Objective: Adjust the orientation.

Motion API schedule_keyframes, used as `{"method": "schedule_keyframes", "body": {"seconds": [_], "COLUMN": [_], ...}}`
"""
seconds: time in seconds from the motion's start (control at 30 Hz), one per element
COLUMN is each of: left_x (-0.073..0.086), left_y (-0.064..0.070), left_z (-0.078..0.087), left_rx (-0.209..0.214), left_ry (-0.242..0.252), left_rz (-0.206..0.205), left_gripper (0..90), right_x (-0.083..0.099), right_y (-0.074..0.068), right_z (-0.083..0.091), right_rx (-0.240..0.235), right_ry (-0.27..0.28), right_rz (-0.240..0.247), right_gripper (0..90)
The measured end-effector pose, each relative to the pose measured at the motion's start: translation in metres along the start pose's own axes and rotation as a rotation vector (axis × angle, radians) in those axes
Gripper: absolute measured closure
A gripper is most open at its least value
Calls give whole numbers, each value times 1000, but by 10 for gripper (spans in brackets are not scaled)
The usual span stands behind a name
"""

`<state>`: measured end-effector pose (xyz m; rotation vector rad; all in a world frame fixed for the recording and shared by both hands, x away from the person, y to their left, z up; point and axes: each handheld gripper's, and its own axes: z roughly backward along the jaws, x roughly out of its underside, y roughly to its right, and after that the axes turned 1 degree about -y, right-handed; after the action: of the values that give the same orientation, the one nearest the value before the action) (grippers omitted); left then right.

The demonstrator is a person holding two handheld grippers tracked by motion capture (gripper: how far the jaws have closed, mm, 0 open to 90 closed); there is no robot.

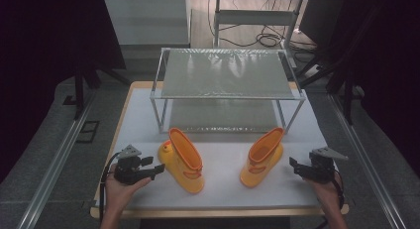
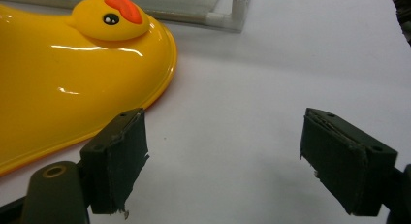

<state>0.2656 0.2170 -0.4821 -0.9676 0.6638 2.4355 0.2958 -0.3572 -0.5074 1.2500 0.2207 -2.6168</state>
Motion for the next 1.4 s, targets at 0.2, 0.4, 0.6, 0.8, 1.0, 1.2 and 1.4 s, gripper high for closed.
{"method": "schedule_keyframes", "body": {"seconds": [0.2,0.4,0.6,0.8,1.0,1.2,1.4], "left_x": [2,2,2,19,25,27,25], "left_y": [3,9,24,51,88,124,138], "left_z": [0,5,16,16,1,-23,-46], "left_rx": [3,31,54,76,117,100,65], "left_ry": [8,39,71,72,63,69,85], "left_rz": [7,19,5,-32,-108,-188,-202], "left_gripper": [448,777,898,900,900,900,900], "right_x": [0,2,3,3,5,6,7], "right_y": [9,8,4,2,8,11,12], "right_z": [4,0,0,0,0,-1,-1], "right_rx": [5,-29,-48,-47,-39,-33,-29], "right_ry": [43,29,24,29,27,27,19], "right_rz": [-38,-31,-21,-5,-32,-47,-59], "right_gripper": [216,238,255,261,263,264,264]}}
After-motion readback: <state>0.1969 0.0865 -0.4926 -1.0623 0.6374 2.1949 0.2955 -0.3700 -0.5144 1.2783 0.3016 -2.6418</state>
